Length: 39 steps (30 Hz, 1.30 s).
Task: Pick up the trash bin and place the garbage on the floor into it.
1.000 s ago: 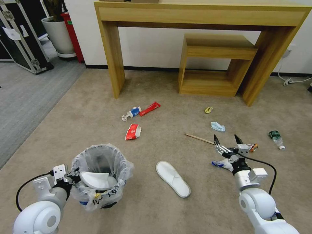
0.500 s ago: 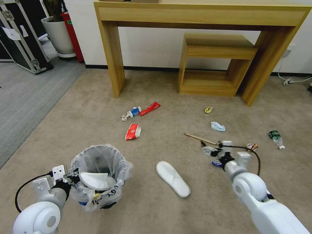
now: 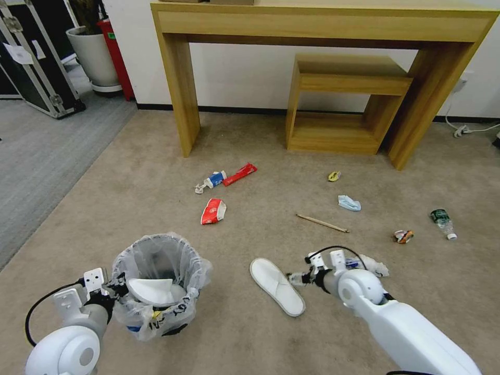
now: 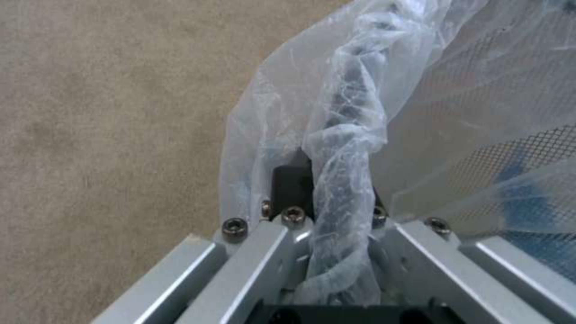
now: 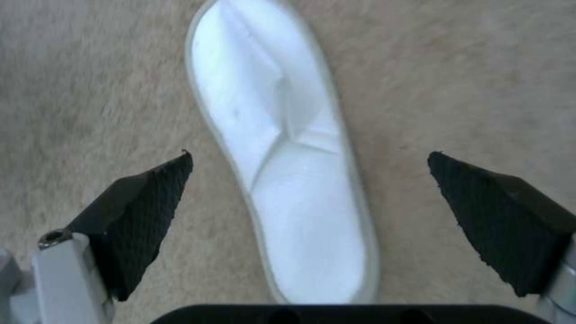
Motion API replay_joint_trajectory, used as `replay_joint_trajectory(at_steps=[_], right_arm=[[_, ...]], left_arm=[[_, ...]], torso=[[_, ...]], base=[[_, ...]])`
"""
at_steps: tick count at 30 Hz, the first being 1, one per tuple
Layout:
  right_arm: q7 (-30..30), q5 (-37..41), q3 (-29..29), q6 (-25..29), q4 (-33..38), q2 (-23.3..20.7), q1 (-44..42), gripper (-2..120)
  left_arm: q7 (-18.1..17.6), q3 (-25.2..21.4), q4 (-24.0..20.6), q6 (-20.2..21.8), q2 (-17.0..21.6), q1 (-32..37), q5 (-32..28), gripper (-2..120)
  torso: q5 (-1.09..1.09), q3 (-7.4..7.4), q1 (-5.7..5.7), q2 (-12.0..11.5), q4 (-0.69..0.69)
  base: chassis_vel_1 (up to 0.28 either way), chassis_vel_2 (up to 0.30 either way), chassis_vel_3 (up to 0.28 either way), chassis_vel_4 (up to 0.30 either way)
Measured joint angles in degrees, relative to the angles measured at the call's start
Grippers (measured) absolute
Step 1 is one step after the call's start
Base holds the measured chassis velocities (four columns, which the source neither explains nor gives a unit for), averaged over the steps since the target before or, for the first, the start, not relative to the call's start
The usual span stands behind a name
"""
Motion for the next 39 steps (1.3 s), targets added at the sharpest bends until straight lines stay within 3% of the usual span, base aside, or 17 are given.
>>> replay_joint_trajectory(at_steps=[5, 16, 27, 39], right_arm=[[-2.63, -2.94, -3.21, -0.14, -3.75, 1.68, 2.70, 100], [-4.93, -9.04, -7.50, 5.60, -14.01, 8.54, 8.73, 100], [-5.72, -13.19, -8.41, 8.02, -20.84, 13.24, 11.10, 100], [-6.21, -15.48, -7.97, 10.28, -24.74, 14.81, 10.90, 98]], left_arm=[[0.01, -0.18, 0.12, -0.06, -0.68, 0.08, 0.27, 1], [0.26, -0.14, 0.90, -0.41, -2.06, 0.06, 1.12, 1], [0.26, -0.69, 0.45, -0.72, -2.50, 0.86, 1.23, 1], [0.26, -1.10, 0.28, -1.00, -2.03, 1.01, 1.07, 1]], torso=[[0.00, 0.00, 0.00, 0.00, 0.00], [-0.01, 0.00, 0.00, 0.00, 0.00], [-0.01, 0.00, 0.00, 0.00, 0.00], [0.01, -0.01, 0.00, 0.00, 0.00]], base=[[0.000, 0.000, 0.000, 0.000], [0.000, 0.000, 0.000, 0.000], [0.000, 0.000, 0.000, 0.000], [0.000, 0.000, 0.000, 0.000]])
